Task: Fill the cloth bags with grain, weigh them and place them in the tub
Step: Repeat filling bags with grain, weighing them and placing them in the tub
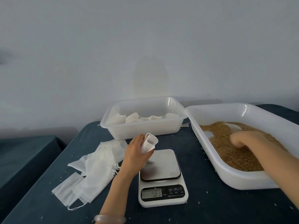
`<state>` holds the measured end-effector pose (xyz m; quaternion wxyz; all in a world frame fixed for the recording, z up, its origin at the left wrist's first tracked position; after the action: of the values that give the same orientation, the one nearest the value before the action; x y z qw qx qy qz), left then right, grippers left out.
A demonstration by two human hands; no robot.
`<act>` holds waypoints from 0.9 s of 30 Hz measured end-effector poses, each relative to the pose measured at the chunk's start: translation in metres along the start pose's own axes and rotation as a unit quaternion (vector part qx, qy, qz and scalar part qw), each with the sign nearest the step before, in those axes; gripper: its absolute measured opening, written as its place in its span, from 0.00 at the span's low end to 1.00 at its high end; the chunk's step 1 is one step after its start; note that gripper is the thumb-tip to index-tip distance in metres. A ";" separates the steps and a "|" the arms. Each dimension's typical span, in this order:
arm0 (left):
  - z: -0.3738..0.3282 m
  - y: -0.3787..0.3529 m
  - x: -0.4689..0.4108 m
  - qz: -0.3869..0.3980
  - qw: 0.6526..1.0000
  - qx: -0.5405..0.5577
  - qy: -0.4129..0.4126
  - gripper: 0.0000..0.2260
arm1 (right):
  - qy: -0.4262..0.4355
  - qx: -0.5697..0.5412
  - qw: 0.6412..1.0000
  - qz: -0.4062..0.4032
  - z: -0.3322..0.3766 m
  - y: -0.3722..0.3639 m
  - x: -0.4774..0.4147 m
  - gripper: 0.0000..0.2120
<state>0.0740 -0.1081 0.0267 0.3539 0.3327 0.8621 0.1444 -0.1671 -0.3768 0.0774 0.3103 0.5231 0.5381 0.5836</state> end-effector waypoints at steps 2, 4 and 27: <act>0.000 -0.001 0.000 0.000 1.000 -0.002 -0.002 0.16 | 0.033 -0.027 0.998 0.036 0.009 0.006 0.013 0.26; 0.000 -0.001 -0.001 0.002 1.000 -0.005 0.001 0.16 | 0.044 -0.077 0.996 0.027 0.012 0.011 0.022 0.24; -0.003 0.000 0.002 0.010 1.000 -0.005 -0.011 0.14 | 0.064 -0.128 0.985 0.094 -0.022 0.009 0.066 0.18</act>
<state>0.0712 -0.1074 0.0275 0.3637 0.3412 0.8540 0.1483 -0.2028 -0.3246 0.1072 0.2836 0.4892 0.4256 0.7065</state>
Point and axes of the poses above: each hand's wrist, its own x-axis away from the middle knuckle, its own y-axis out of the back of the hand, z = x × y, the point moved 1 cm from there along -x, towards the middle knuckle, and after that the axes turned 9 degrees about x, right-handed, at the moved point
